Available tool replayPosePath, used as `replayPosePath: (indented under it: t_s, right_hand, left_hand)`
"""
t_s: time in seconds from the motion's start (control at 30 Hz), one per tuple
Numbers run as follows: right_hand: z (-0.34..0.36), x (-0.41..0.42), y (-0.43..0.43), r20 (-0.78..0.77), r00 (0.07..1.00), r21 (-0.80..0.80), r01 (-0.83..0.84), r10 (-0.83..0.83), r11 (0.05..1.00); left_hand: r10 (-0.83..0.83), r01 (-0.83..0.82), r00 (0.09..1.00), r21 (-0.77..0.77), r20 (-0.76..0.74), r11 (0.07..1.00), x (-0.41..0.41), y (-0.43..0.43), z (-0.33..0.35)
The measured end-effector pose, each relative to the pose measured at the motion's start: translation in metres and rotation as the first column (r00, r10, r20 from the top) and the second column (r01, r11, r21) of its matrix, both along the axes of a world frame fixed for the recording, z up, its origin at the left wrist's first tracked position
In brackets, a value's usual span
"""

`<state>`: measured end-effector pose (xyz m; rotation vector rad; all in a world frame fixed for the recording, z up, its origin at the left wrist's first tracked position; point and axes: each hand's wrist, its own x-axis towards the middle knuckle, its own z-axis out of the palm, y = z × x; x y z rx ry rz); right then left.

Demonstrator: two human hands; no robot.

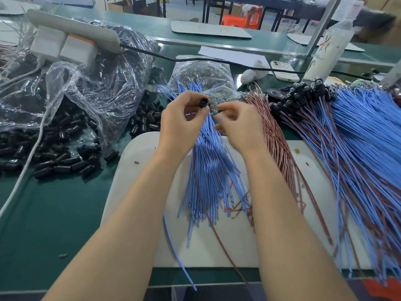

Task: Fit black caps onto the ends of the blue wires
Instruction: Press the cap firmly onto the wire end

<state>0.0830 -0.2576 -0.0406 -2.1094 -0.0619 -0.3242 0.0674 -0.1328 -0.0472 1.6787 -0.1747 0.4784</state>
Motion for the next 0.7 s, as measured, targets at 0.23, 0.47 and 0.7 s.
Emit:
replayPosePath:
  t_s: [0.23,0.47,0.7]
  right_hand:
    - [-0.003,0.006,-0.047,-0.023,0.938,-0.236,0.33,-0.345,0.914]
    - [-0.013,0.017,-0.035,-0.073,0.949,-0.383,0.258,-0.307,0.887]
    - [-0.012,0.013,-0.029,-0.029,0.983,-0.229,0.168,-0.18,0.959]
  left_hand:
    - [0.017,-0.018,1.0,0.063,0.011,0.998,0.0,-0.003,-0.002]
    - [0.031,-0.031,1.0,0.109,0.004,0.994,-0.002,-0.003,-0.002]
    - [0.04,-0.039,0.999,0.101,-0.008,0.994,-0.002,-0.003,-0.002]
